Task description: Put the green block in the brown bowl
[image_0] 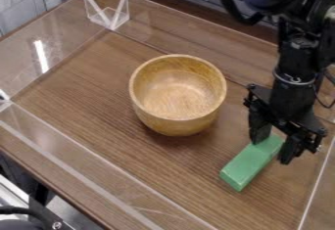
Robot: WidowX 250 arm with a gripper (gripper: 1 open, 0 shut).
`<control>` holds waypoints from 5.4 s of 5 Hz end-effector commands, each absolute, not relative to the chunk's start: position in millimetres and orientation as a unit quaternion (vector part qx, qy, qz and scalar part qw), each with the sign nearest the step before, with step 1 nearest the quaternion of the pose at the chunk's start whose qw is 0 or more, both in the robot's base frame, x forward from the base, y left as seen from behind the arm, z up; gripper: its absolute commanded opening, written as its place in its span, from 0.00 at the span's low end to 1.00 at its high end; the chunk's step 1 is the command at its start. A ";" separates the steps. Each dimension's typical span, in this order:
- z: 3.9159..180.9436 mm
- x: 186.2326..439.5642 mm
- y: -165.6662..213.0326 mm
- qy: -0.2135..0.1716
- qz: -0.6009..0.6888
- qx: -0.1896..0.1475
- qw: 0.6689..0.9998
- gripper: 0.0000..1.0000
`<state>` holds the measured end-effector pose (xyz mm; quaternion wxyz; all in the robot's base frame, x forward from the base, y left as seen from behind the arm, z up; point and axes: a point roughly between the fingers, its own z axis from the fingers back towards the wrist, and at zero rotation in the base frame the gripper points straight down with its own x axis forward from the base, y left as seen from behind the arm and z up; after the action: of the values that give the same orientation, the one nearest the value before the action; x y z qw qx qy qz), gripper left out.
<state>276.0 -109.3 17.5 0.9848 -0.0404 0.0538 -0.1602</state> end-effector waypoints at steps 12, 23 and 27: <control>-4.4 235.6 -76.7 0.117 -0.132 -0.033 0.984 0.00; 176.4 258.6 -41.8 0.064 0.019 -0.057 0.996 0.00; 151.5 242.7 -88.5 0.027 0.014 -0.070 0.997 0.00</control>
<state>240.9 -88.9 135.9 0.9962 -0.0630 0.0584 0.0163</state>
